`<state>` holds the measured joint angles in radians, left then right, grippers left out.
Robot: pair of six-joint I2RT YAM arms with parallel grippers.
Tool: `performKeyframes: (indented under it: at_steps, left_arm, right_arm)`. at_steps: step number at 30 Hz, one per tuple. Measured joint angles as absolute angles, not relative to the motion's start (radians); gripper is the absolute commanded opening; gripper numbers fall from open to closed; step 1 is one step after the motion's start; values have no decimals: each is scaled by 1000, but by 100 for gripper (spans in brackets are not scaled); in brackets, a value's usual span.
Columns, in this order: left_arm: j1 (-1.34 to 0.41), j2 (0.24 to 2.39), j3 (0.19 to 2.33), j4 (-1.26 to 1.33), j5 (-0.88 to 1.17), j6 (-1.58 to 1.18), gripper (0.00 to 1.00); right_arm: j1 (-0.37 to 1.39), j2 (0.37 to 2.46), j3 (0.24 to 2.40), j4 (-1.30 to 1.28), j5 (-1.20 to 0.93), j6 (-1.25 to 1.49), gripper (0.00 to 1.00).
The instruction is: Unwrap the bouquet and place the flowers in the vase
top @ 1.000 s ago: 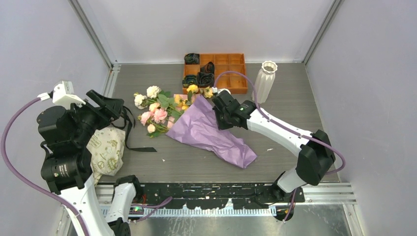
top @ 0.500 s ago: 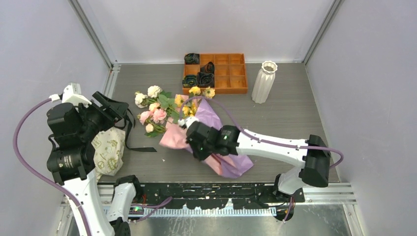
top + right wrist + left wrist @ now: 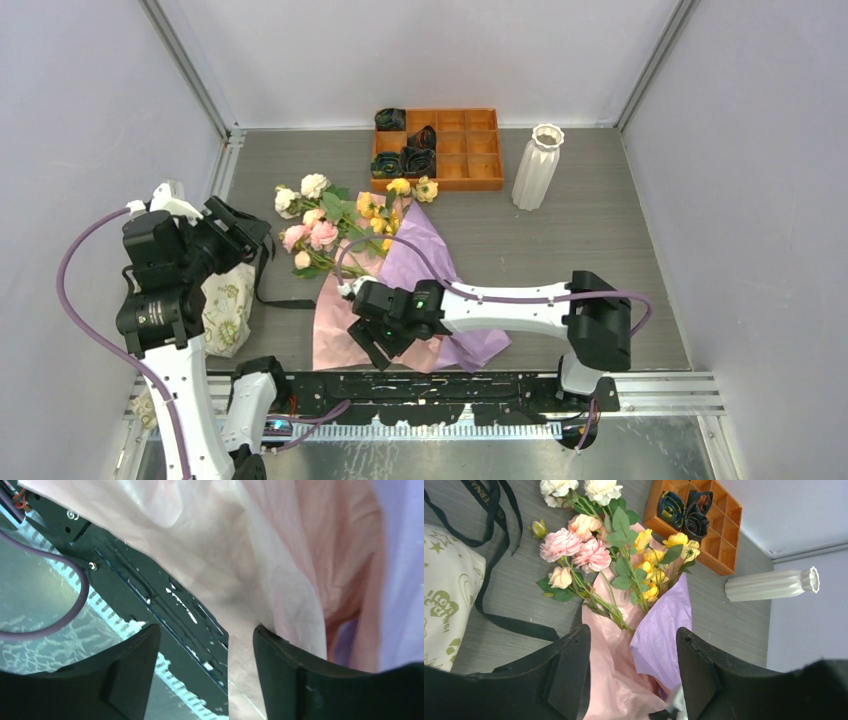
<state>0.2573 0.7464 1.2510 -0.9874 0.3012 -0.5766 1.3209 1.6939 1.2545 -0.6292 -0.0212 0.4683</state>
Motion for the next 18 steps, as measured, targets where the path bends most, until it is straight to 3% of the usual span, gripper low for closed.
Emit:
performKeyframes:
  at_steps: [12, 18]
  left_arm:
    - [257, 685, 977, -818, 526, -651, 63]
    - [236, 670, 929, -799, 556, -658, 61]
  right_arm:
    - [1328, 1238, 1255, -722, 231, 480, 82]
    - [1327, 1256, 1255, -783, 422, 490, 81]
